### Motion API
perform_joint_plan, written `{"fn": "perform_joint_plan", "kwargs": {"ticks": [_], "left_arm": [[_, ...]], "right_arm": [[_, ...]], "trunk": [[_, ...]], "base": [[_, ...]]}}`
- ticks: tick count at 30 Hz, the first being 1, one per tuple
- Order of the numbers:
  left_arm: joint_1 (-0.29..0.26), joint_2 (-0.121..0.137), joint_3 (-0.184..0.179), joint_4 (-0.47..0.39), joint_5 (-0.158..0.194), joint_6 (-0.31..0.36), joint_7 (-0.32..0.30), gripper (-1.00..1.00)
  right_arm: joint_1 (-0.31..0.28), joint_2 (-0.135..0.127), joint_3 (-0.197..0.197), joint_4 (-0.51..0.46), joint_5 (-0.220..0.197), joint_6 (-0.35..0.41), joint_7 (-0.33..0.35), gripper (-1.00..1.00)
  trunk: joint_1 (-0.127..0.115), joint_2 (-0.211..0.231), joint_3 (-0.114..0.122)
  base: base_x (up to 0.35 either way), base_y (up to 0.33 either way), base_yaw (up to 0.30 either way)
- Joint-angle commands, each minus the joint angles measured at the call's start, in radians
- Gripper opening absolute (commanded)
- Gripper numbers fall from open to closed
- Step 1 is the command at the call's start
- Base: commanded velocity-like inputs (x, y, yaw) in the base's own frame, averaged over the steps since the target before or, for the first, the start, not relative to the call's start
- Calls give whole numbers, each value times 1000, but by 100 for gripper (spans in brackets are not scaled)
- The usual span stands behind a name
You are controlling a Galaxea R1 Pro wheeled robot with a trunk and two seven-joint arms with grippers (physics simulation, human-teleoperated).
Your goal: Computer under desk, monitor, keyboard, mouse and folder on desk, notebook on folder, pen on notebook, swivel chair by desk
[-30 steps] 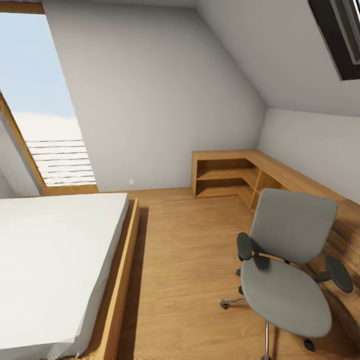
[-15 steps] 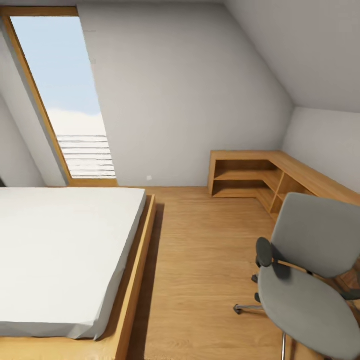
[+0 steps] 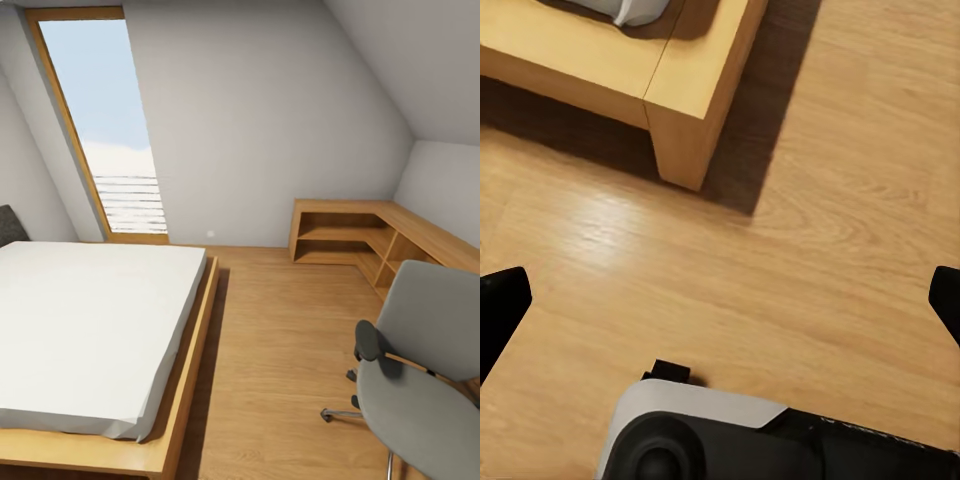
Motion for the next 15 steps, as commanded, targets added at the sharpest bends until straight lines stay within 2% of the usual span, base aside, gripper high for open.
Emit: {"fn": "perform_joint_plan", "kwargs": {"ticks": [1, 4, 8, 11, 15], "left_arm": [[-1, 0, 9, 0, -2, -2, -8, 100], [-1, 0, 9, 0, -2, -2, -8, 100], [-1, 0, 9, 0, -2, -2, -8, 100], [-1, 0, 9, 0, -2, -2, -8, 100], [-1, 0, 9, 0, -2, -2, -8, 100]], "right_arm": [[-1, 0, 9, 2, -5, -4, -5, 100], [-1, 0, 9, 2, -6, -6, -5, 100], [-1, 0, 9, 2, -5, -7, -4, 100], [-1, -1, 9, 2, -4, -9, -4, 100], [-1, -1, 9, 1, -3, -10, -4, 100]], "trunk": [[0, -1, -2], [0, -1, -2], [0, -1, -3], [0, -1, -3], [0, -1, -1]], "base": [[0, 0, 152], [0, -66, 154], [0, -193, 84], [0, -210, 26], [0, -94, -59]]}}
